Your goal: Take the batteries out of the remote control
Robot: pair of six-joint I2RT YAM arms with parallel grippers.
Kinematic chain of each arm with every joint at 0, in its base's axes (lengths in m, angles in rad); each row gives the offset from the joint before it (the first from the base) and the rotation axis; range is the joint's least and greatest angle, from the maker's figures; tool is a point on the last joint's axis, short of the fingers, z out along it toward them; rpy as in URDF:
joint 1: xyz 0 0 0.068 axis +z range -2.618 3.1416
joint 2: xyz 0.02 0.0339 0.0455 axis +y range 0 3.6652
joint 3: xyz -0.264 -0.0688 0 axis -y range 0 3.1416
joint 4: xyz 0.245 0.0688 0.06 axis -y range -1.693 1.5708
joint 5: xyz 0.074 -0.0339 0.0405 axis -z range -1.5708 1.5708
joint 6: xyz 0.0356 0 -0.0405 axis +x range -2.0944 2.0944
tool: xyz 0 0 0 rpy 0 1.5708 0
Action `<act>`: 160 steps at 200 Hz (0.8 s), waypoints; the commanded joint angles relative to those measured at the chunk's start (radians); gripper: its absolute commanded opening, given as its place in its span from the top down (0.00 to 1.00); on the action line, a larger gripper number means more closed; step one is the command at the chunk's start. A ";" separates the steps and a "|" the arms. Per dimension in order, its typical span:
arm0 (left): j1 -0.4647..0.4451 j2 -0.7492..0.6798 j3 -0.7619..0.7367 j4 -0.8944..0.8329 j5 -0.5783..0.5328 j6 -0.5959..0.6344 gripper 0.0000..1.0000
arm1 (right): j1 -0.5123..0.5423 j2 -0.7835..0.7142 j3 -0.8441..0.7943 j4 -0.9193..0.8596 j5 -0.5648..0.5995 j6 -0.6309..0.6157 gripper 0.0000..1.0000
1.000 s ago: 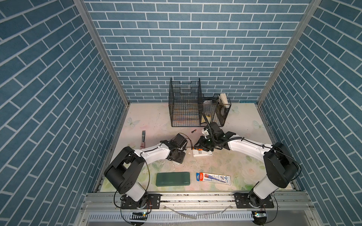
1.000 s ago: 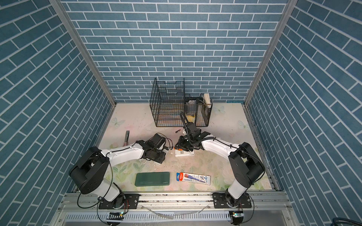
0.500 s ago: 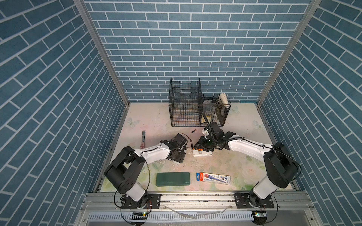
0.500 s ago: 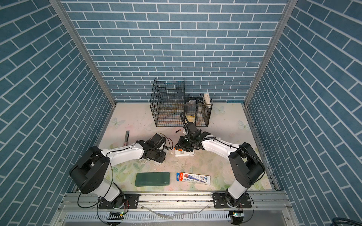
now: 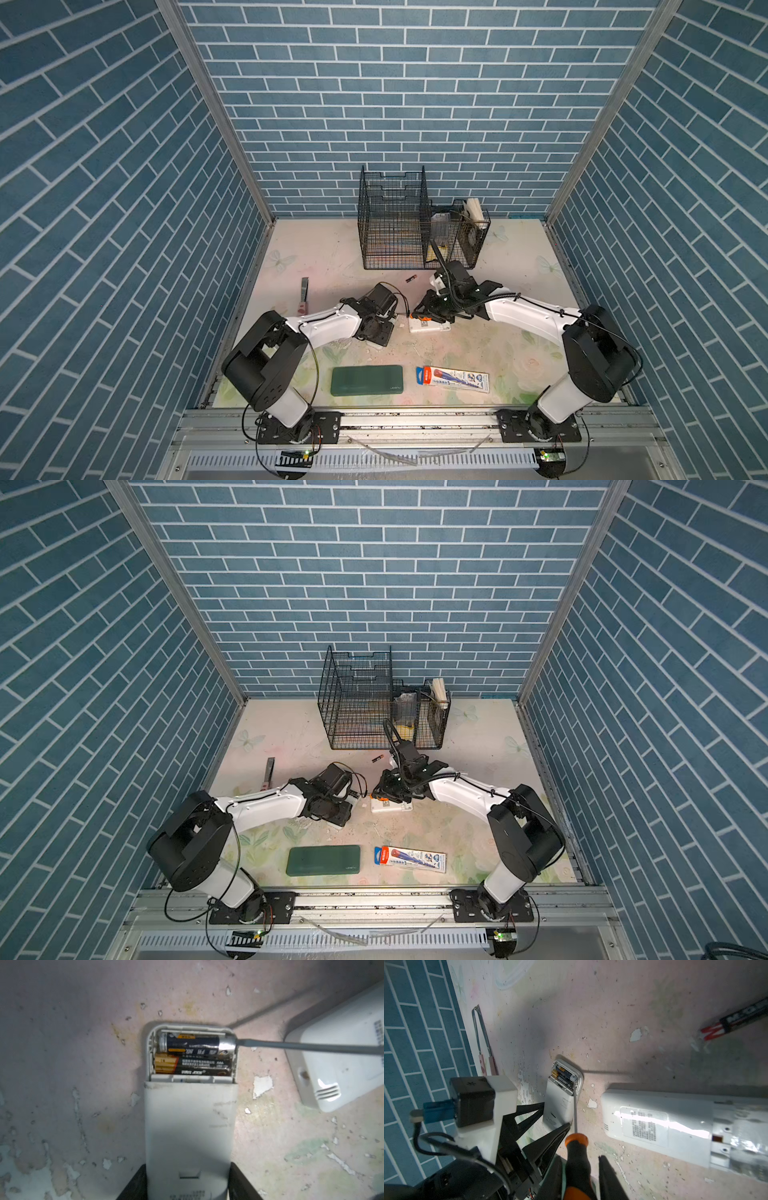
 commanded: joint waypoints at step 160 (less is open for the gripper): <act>-0.012 0.082 -0.003 -0.012 0.048 0.017 0.61 | 0.007 0.052 -0.006 -0.016 -0.007 0.055 1.00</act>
